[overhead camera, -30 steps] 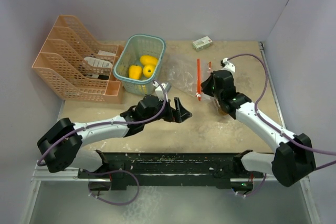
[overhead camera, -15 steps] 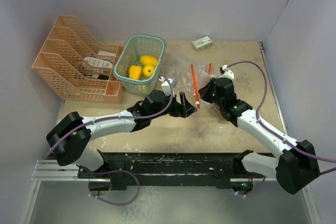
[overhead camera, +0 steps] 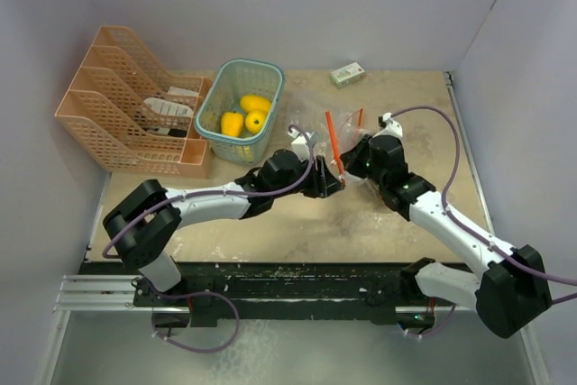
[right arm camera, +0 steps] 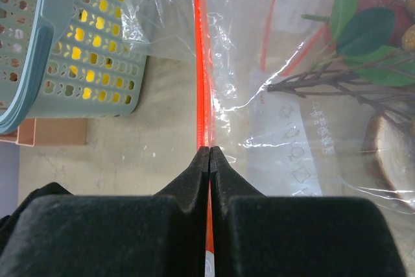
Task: Open the zip-top bag and remove the fake food
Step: Pick up the zipper food storage bag at the center of the board, then unzip the zipper food storage bag at the center of the board.
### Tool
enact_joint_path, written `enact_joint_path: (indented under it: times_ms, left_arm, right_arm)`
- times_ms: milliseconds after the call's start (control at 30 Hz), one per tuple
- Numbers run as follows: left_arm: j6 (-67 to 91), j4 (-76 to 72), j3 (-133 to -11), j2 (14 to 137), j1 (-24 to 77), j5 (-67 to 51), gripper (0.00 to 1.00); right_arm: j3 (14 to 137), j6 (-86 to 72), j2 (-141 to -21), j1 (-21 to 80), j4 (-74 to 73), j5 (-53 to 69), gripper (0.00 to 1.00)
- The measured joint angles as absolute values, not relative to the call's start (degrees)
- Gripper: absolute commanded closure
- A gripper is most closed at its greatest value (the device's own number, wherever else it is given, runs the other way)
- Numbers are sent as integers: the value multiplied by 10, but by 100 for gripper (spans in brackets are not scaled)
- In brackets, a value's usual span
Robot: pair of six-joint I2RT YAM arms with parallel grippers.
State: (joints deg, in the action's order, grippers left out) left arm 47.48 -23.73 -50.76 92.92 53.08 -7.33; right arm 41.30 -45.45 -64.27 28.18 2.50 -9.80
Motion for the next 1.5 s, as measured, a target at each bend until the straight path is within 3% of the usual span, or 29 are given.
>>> enact_joint_path:
  times_ms: [200,333,400,533,667,967,1167,1500]
  left_arm:
    - [475,-261,-540,953,532,-95,84]
    - [476,-265,-547,962,533,-109,89]
    - [476,-266,-550,964,533,-116,84]
    - [481,-271,-551,964,533,-124,63]
    - [491,-291,-531,955,533,-126,53]
    - [499,-292,-511,934,533,-117,49]
    - [504,-307,-510,933,533,-117,34]
    - [499,-255,-540,939,531,-89,39]
  right_arm:
    - [409,-449,-629,282,25,-94,100]
    - [408,-444,-624,282,24,-94,100]
    - [408,-443,-624,282,23,-95,100]
    - [408,-441,-620,282,18,-96,100]
    - [408,-439,-613,282,13,-99,100]
    - [407,-439,-610,282,10,-99,100]
    - [401,-439,-610,282,8,-99,100]
    - [399,-438,-601,282,3,-99,100]
